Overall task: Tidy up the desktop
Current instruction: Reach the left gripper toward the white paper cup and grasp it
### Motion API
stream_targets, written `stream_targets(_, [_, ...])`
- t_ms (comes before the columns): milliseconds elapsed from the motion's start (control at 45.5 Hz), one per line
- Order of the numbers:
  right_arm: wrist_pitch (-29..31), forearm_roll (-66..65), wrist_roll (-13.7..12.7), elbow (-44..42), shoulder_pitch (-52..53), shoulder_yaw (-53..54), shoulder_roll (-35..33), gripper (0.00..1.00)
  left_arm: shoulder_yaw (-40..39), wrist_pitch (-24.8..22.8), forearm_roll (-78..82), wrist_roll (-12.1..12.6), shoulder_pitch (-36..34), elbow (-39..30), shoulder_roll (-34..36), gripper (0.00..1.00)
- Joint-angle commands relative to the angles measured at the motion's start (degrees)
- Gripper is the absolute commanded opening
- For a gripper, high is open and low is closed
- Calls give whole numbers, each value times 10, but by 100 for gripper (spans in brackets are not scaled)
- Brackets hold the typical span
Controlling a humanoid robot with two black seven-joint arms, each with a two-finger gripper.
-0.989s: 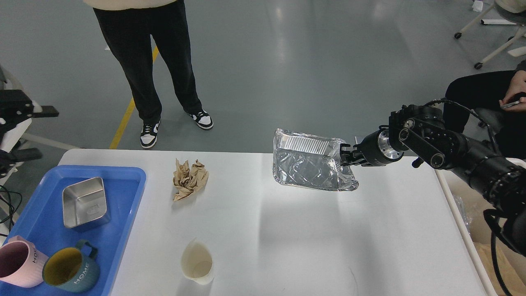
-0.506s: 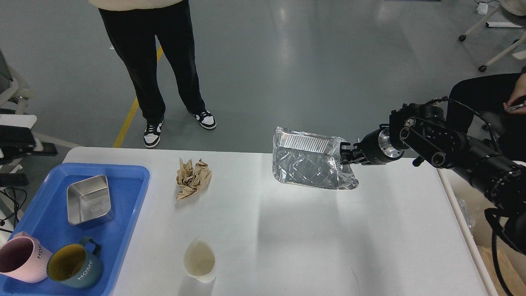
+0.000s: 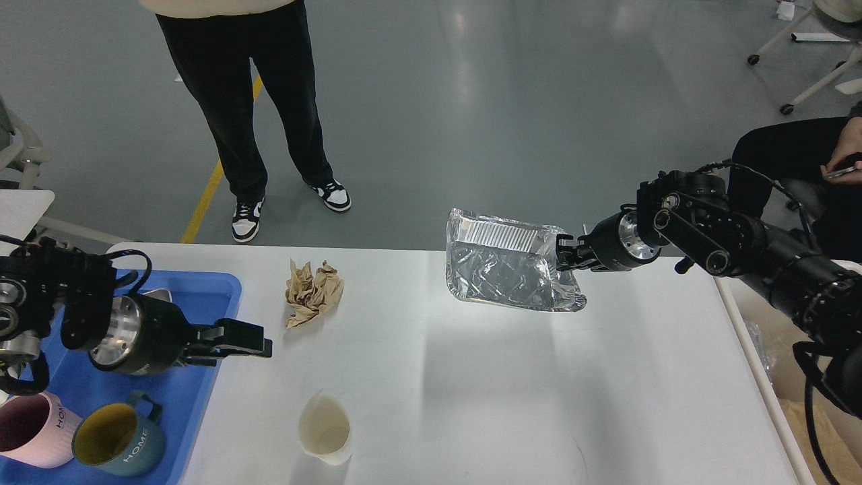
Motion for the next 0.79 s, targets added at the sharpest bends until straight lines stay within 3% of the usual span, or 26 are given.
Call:
stream_targets(0, [-1,0,0,0,0,0,0,0,43,6,27,5,-3,2,-32,90])
stream_targets(352, [-2,1,1,1,-8,2,-3,0,85,21,102,12,3,60,-140,88])
stream_targets(769, [-4,1,10,1,-13,2,-4,0,105,20,155,27,19,80,-171,68])
